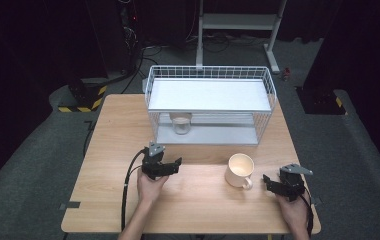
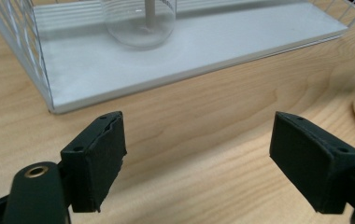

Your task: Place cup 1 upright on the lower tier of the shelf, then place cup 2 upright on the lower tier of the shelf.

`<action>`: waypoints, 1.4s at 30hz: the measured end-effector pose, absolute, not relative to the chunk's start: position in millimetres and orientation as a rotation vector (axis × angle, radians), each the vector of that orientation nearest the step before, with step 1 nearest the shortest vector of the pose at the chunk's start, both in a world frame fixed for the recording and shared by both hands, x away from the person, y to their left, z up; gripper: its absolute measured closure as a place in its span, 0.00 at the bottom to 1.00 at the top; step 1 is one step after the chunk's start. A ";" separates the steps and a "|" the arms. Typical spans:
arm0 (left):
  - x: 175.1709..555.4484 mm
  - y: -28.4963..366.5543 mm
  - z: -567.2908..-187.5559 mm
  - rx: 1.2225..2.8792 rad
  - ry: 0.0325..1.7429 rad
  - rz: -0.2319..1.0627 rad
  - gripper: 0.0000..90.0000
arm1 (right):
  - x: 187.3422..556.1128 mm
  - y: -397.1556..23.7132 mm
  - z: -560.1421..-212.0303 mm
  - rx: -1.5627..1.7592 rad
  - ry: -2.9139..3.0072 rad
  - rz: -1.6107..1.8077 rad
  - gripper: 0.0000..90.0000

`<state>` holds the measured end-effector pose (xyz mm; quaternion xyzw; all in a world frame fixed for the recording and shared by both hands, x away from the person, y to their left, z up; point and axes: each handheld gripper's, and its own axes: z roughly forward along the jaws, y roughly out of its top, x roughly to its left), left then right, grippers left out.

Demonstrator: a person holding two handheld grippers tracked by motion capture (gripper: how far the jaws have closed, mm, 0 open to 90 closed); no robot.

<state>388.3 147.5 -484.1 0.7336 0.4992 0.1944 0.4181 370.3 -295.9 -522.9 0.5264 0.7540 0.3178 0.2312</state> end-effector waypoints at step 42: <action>361.1 156.9 -527.5 1.951 1.406 0.627 0.21 | 361.5 -294.8 -521.9 1.425 2.113 0.896 0.26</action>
